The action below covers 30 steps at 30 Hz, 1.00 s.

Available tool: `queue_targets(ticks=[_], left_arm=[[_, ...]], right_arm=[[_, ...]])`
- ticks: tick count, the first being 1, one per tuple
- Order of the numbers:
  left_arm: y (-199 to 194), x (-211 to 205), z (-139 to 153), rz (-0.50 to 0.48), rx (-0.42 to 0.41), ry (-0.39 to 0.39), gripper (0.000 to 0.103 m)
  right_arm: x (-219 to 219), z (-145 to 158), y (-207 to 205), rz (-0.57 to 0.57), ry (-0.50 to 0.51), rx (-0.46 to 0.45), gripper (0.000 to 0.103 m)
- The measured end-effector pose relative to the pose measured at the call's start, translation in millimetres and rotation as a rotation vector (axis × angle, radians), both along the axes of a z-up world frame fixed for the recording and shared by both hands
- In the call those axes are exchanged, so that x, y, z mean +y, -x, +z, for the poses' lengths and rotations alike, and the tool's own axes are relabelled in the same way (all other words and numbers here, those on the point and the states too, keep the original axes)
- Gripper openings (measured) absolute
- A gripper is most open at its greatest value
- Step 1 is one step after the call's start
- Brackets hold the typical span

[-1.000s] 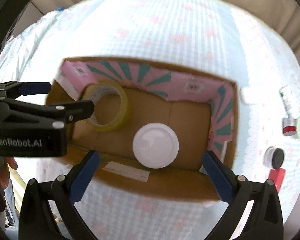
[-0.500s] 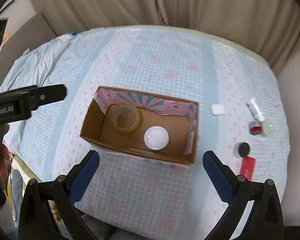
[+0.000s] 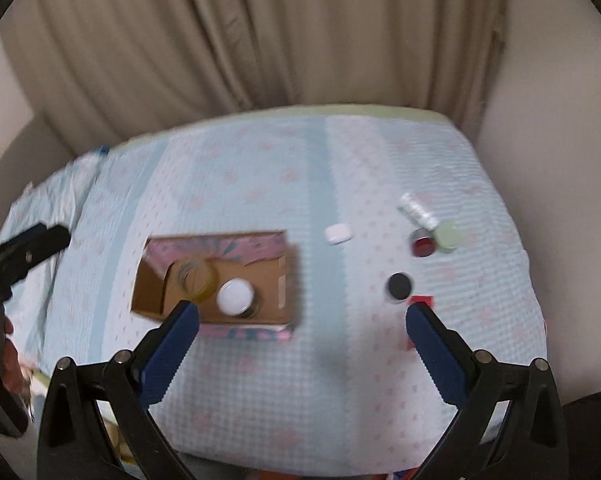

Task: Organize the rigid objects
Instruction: 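Withdraw both tools from the box toward the remaining items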

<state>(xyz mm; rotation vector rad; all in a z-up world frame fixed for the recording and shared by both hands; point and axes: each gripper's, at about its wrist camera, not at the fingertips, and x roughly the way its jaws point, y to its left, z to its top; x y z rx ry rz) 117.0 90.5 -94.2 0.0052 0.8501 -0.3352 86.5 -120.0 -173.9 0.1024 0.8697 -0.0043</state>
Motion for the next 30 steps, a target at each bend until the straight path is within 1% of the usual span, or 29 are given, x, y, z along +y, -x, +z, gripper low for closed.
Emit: queue_targets(ticks=[2,5,6,8,11,13,16,20,24,30], left_arm=[[7,-26,-1,-0.010,0.002,0.016,0.103],[14,-67,-9,0.027,0.030,0.028,0.103],[16,-83,-14,0.039,0.041,0.045,0.103],[19,-105,-23,0.056,0.055,0.056,0.103],[21,-141,-40,0.084,0.097,0.034,0.103],[24,-163,-51,0.087,0.113,0.019,0.103],[28,-188,-69,0.081,0.122,-0.020,0.103],[21,-211,-107,0.067,0.170,-0.065,0.103],[10,-227,-146,0.041,0.219,-0.081,0.103],[-21,-251,-215,-0.031,0.248,-0.105,0.103]], right_arm=[[-29,2,2,-0.021,-0.004,-0.021,0.103],[-78,3,3,-0.015,-0.014,-0.046,0.103],[-95,3,1,-0.010,-0.009,-0.046,0.103],[-127,4,-3,0.004,0.016,-0.060,0.103],[-166,3,-7,0.033,0.053,-0.082,0.103],[-190,0,-14,0.042,0.073,-0.077,0.103],[-222,-7,-23,0.046,0.040,-0.064,0.103],[-249,-27,-39,0.047,0.034,-0.041,0.103],[-264,-47,-53,0.046,0.026,-0.022,0.103],[-282,-89,-81,0.051,0.036,-0.020,0.103]])
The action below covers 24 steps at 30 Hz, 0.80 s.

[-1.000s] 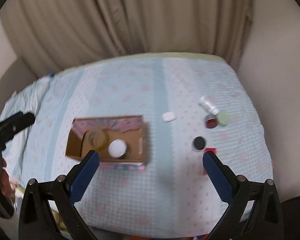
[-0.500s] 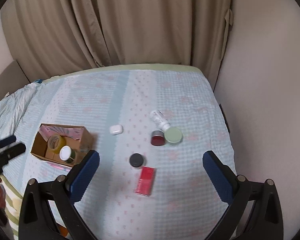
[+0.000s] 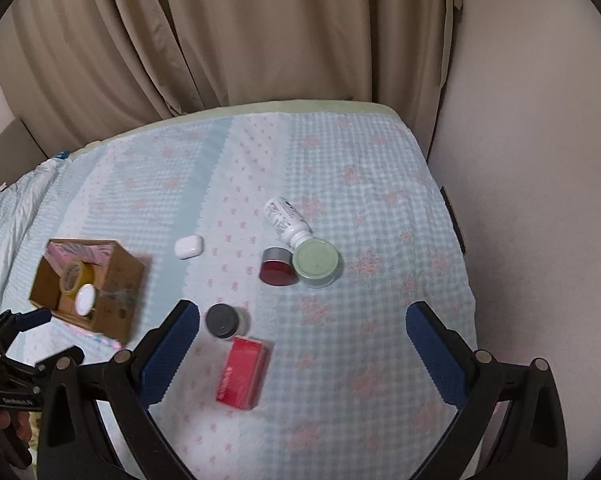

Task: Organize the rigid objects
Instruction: 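Withdraw both tools from the box toward the remaining items, then grasp the black-lid jar with the left tool while the right tool grasps the pale green jar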

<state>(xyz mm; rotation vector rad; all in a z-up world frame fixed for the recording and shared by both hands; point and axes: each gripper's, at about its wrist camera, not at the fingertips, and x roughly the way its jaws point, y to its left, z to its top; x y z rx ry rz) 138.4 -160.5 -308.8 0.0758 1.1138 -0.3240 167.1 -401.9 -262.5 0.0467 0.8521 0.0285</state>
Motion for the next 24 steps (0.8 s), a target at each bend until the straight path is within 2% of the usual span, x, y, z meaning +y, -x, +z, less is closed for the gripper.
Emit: queue_targets(ticks=[5,9,13,19,24], left_arm=[[-31,-28,-55,-0.075,0.023,-0.026,0.103],[-50,-52,-102,-0.137,0.050,-0.045,0.103],[-58,-69,-143,-0.202,0.055,-0.102,0.103],[-70,-76,-175,-0.241,0.051,-0.105,0.102],[-80,-82,-178,-0.249,0.001,-0.080,0.099]], right_arm=[[-14,-39,-30,0.002,-0.004,0.017,0.103],[-18,-77,-57,0.019,0.064,0.048,0.103],[-21,-112,-79,0.033,0.089,0.071,0.103],[-25,-158,-108,0.050,0.085,0.112,0.103],[-21,-183,-127,0.107,0.095,0.116,0.103]])
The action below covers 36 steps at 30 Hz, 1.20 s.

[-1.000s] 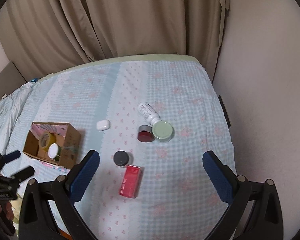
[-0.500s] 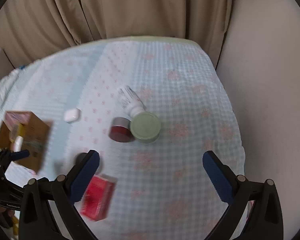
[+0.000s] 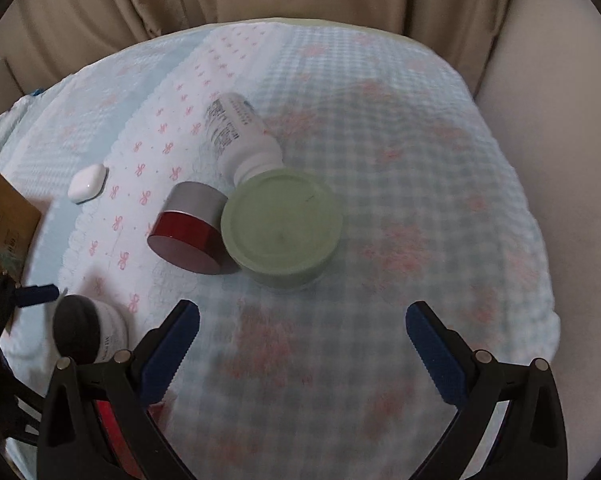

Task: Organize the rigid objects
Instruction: 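Grasp the black-lid jar with the left tool while the right tool grasps the pale green jar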

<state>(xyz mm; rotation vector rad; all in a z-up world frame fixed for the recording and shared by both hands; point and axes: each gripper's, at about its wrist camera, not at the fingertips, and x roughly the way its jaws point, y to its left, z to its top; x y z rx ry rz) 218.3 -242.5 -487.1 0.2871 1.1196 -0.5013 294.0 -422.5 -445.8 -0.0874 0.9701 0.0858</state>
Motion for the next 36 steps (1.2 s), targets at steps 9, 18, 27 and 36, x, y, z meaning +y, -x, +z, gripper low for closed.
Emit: queue_targets(ticks=[9,18,27,36], left_arm=[[-15,-21,-3,-0.101,-0.033,0.000,0.080],[-17,-34,2,-0.165,-0.019,-0.009,0.055],[-13,-37,5,-0.161,-0.013,-0.009,0.054],[-27,-9,22,-0.027,-0.026,0.020,0.054]], right_arm=[[10,-16,-35,0.179,0.111,-0.037,0.102],[18,-24,-59,0.345,0.157,0.012,0.074],[26,-22,-58,0.323,0.154,0.041,0.066],[29,-8,-45,0.266,0.131,0.045,0.066]])
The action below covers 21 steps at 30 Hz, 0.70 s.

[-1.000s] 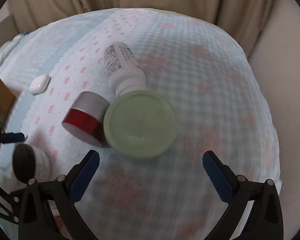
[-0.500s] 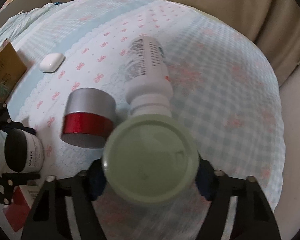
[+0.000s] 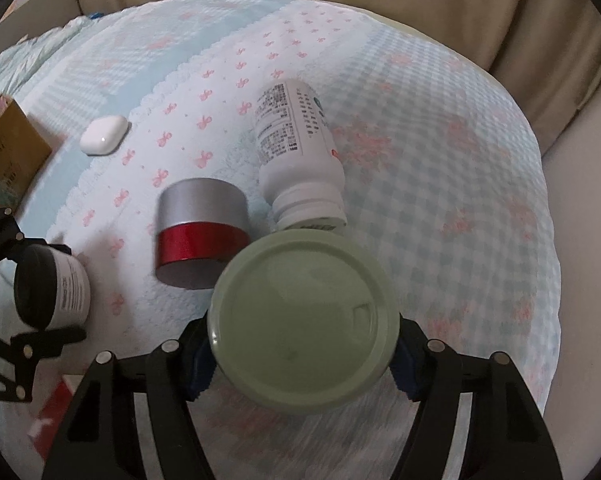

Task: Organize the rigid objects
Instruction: 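Grasp the black-lid jar with the left tool while the right tool grasps the pale green jar, then carry both jars into the cardboard box and release them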

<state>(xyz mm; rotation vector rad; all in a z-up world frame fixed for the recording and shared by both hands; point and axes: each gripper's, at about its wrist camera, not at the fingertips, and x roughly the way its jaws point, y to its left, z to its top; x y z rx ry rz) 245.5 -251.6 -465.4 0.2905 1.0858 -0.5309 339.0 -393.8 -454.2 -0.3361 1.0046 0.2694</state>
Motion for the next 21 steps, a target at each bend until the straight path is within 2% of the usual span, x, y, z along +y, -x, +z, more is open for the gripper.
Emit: queue_targets(ticks=[5,8,15,21], left_arm=[[4,17,26,0.051,-0.018,0.022,0.054],[12,25,57,0.074,-0.036,0.047,0.054],[47,65,156,0.169,-0.083,0.131,0.054],[77,112,238,0.267,-0.114,0.177,0.054]], right_arm=[[0,23,16,-0.060,-0.036,-0.020,0.066],[0,51,31,-0.114,-0.068,-0.049,0.066],[20,137,83,-0.208,-0.126,-0.098,0.066],[60,206,131,-0.208,-0.122,-0.132,0.066]])
